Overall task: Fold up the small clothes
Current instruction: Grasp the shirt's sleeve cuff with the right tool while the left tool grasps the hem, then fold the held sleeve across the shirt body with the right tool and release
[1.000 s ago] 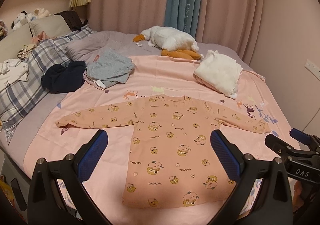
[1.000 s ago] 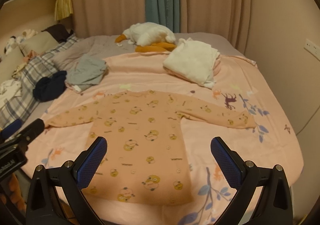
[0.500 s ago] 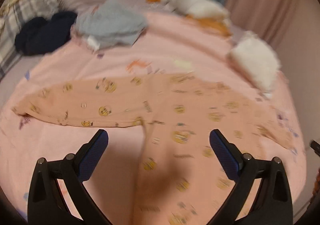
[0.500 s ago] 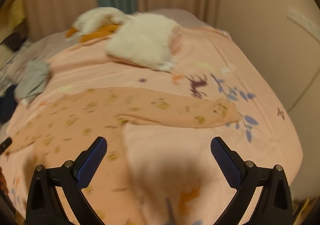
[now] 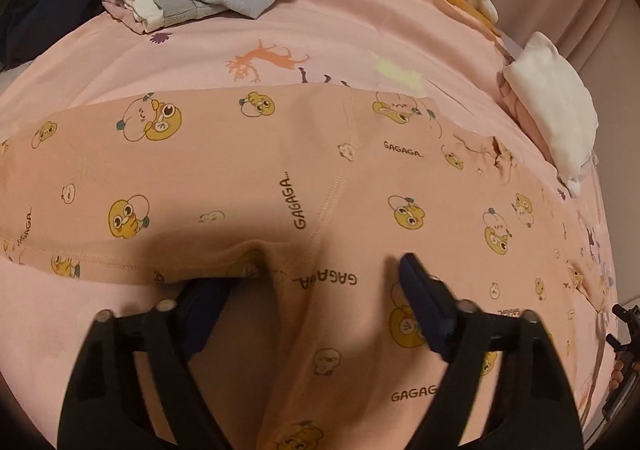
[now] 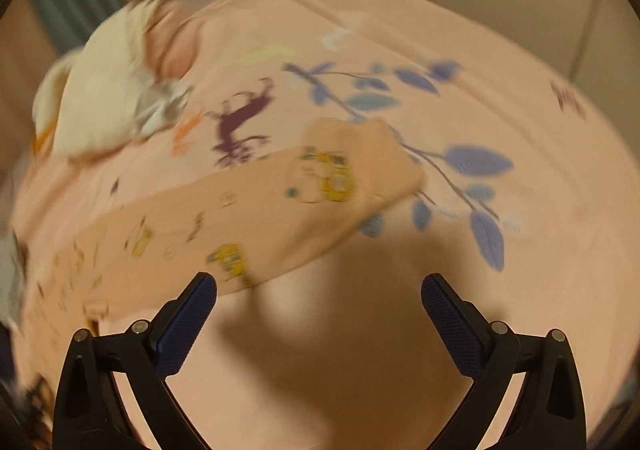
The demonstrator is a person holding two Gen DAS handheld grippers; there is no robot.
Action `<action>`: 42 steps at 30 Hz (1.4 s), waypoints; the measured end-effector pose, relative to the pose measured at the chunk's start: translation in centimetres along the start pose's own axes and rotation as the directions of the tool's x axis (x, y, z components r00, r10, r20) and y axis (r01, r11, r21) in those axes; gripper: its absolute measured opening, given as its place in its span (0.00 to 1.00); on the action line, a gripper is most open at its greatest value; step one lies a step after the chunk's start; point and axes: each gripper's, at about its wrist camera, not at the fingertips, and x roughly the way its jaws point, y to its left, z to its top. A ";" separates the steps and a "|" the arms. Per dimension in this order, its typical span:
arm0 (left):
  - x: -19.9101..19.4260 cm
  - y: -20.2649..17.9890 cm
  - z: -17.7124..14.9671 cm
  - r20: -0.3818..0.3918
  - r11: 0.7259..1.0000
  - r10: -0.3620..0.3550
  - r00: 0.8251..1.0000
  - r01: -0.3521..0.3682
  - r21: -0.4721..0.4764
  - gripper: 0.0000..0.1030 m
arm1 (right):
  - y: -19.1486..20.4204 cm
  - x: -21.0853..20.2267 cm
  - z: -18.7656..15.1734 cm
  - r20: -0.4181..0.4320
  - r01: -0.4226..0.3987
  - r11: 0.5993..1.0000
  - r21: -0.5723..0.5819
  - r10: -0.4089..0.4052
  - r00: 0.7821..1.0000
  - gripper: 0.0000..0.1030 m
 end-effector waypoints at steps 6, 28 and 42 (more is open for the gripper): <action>-0.1 1.0 0.1 -0.018 0.993 -0.079 0.997 0.077 -0.090 0.35 | -5.2 1.0 1.0 0.017 -0.236 0.934 0.269 0.240 0.971 0.98; -0.1 1.8 0.0 -0.045 0.997 -0.053 0.998 0.051 -0.050 0.09 | -3.1 0.9 4.0 0.147 -0.273 0.937 0.219 0.245 0.958 0.08; 0.2 2.1 -0.5 -0.036 0.995 -0.078 0.996 0.076 -0.058 0.09 | 22.0 -2.5 1.7 0.031 -0.491 0.838 -0.240 0.512 0.858 0.07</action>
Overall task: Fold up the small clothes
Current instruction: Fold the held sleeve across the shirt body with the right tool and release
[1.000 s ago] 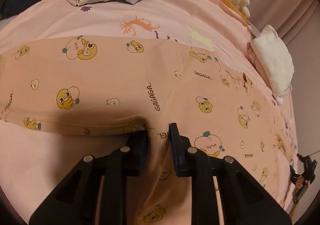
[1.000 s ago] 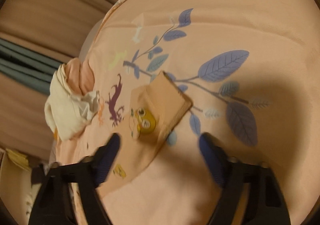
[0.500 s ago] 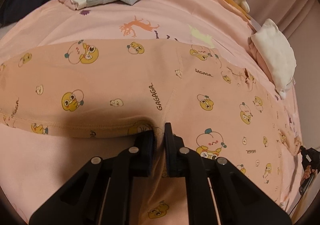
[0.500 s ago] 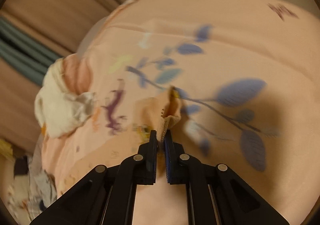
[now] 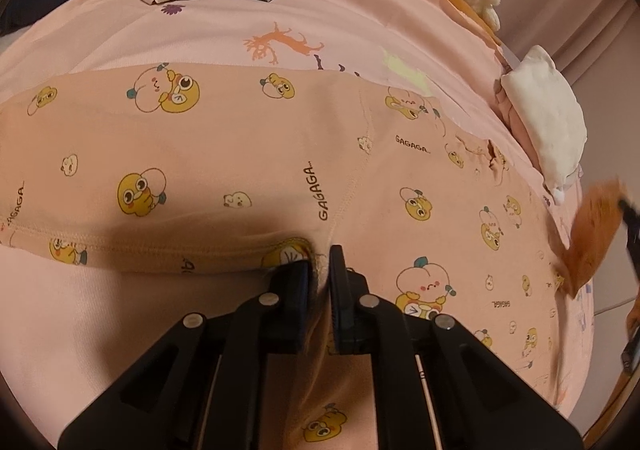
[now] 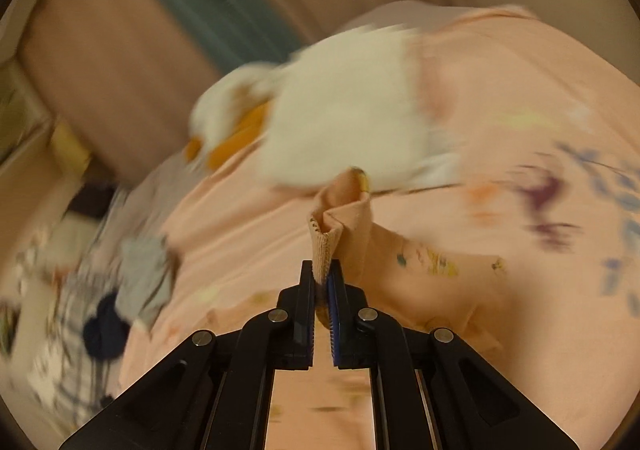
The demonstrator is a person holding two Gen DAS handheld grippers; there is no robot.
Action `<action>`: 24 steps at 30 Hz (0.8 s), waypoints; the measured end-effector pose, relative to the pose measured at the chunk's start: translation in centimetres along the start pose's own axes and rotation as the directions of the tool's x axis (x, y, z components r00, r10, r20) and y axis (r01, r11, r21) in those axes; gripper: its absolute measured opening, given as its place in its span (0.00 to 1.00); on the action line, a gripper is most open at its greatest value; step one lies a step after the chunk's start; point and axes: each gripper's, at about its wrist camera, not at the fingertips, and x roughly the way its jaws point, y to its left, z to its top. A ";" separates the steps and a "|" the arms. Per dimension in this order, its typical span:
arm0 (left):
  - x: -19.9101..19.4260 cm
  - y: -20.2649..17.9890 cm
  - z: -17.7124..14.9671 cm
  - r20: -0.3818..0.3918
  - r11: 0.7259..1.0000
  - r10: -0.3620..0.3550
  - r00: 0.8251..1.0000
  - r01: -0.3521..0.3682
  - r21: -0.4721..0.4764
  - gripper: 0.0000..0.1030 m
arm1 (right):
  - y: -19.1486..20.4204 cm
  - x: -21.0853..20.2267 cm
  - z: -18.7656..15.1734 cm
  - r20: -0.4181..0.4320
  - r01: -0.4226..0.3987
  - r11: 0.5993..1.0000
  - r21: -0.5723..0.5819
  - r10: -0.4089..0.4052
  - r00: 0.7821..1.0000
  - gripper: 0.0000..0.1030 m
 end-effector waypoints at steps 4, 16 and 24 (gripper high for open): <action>0.1 0.2 -0.1 0.006 1.000 -0.006 1.000 0.006 -0.004 0.09 | 6.8 5.0 -2.7 -0.103 -0.106 0.990 -0.092 0.096 0.990 0.07; 0.1 0.2 -0.2 0.015 1.000 -0.009 1.000 0.010 -0.019 0.11 | 16.4 11.4 -13.0 -0.381 -0.208 0.948 -0.241 0.105 0.919 0.07; 0.1 0.8 -0.2 0.016 0.996 -0.043 0.999 0.044 -0.076 0.13 | 13.7 5.4 -12.0 -0.262 -0.065 0.839 -0.541 -0.095 0.960 0.59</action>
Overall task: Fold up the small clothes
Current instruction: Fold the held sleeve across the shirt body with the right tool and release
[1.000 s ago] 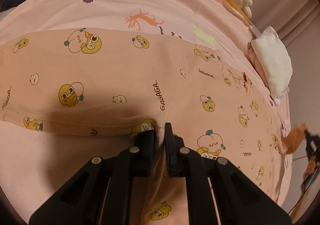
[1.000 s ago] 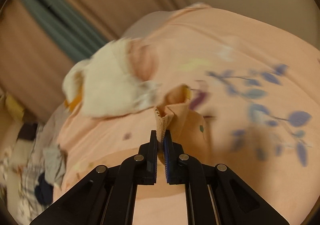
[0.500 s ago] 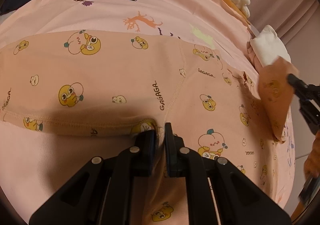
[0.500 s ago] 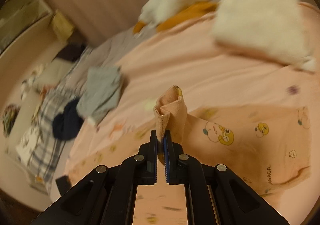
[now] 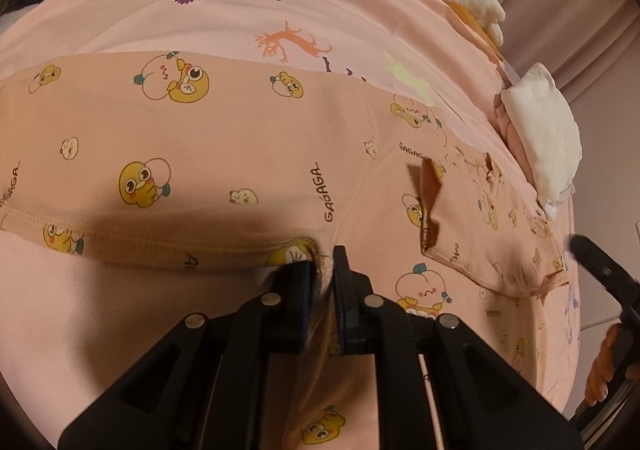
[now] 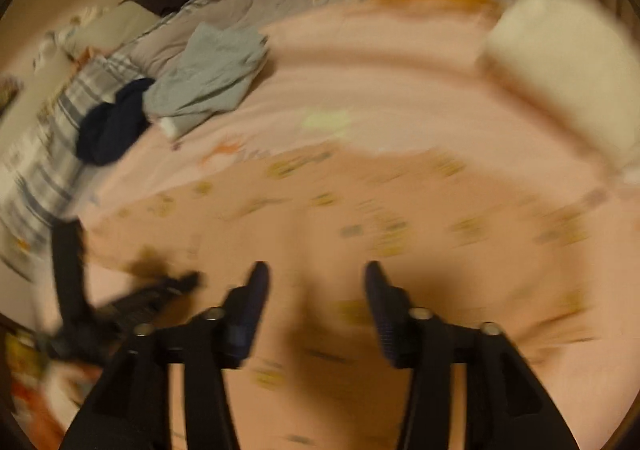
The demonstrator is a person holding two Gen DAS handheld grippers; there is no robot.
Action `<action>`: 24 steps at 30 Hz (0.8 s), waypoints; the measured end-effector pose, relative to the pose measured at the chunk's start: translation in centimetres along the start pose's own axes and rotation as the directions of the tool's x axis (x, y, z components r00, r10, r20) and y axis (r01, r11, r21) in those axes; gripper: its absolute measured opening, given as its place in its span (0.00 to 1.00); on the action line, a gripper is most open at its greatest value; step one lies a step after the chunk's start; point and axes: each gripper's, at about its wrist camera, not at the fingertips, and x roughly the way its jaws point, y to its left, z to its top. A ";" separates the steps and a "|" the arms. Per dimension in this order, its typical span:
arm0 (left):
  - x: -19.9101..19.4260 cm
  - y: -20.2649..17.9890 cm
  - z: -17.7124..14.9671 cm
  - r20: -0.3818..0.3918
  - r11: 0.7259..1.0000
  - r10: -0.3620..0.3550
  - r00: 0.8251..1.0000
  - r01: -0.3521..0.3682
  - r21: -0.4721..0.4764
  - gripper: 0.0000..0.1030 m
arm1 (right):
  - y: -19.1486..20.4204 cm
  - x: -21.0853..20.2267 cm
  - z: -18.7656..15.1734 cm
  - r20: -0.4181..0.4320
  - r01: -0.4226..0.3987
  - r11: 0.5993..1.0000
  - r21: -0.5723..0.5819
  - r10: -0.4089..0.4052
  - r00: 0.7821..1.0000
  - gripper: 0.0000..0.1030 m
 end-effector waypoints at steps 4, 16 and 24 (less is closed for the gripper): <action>-0.2 0.0 0.2 -0.012 1.000 -0.027 1.000 0.027 -0.011 0.15 | -3.3 -4.1 -1.6 0.134 0.190 0.981 -0.028 -0.184 0.974 0.76; -6.4 -4.9 1.8 0.015 0.997 -0.062 0.998 0.062 -0.034 0.58 | -13.3 -1.0 -7.8 0.087 0.218 0.961 0.171 -0.235 0.968 0.77; 0.2 -10.0 -0.5 -0.191 0.968 -0.249 0.949 0.236 -0.086 0.56 | -14.1 0.0 -8.2 0.104 0.072 0.976 0.204 -0.094 0.990 0.77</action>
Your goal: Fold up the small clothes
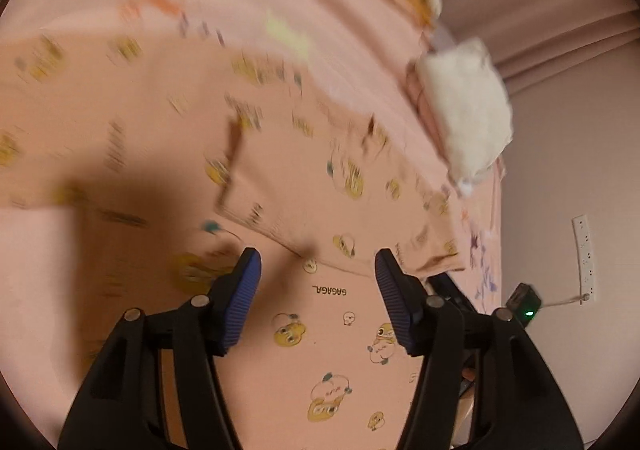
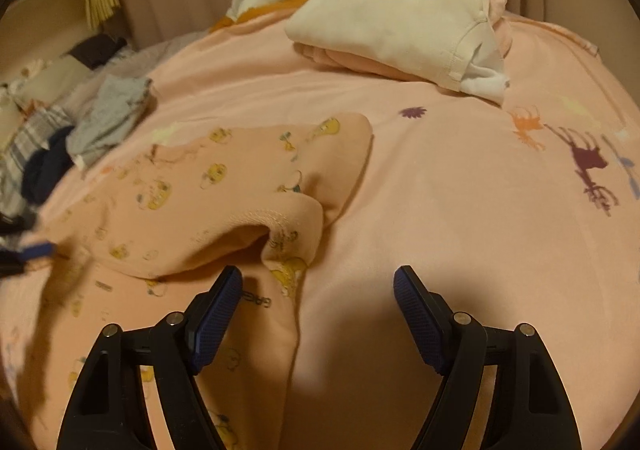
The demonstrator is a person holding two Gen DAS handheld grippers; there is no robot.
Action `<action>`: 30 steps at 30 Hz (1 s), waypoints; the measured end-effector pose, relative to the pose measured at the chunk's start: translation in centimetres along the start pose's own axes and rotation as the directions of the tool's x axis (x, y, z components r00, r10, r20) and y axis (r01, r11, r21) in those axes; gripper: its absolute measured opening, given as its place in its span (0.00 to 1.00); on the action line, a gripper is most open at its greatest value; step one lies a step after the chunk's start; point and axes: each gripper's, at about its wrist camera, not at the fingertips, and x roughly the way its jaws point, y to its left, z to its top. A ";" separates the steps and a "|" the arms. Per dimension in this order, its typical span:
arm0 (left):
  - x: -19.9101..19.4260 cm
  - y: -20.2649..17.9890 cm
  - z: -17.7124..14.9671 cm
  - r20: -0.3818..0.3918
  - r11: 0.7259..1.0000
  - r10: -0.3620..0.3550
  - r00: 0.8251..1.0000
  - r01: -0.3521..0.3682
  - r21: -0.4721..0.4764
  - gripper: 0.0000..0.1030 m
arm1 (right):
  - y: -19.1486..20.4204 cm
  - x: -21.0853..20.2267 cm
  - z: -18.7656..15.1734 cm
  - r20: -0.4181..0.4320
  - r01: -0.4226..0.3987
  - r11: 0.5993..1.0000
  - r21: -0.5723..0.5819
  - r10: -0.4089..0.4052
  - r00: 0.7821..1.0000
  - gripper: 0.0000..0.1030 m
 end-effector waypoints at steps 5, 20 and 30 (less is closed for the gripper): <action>2.2 1.8 0.3 -0.024 0.988 -0.077 0.997 0.073 -0.134 0.58 | -1.3 0.0 -0.1 0.030 -0.067 0.995 0.067 0.065 0.997 0.76; 3.1 2.2 2.4 0.174 0.988 0.078 0.982 -0.054 -0.142 0.13 | -2.2 0.5 -0.4 0.031 -0.079 0.991 0.112 0.076 0.997 0.28; -1.5 1.2 3.6 0.358 0.989 0.145 0.922 -0.129 -0.068 0.11 | -2.3 0.4 -0.5 0.036 -0.096 0.989 0.110 0.092 0.995 0.28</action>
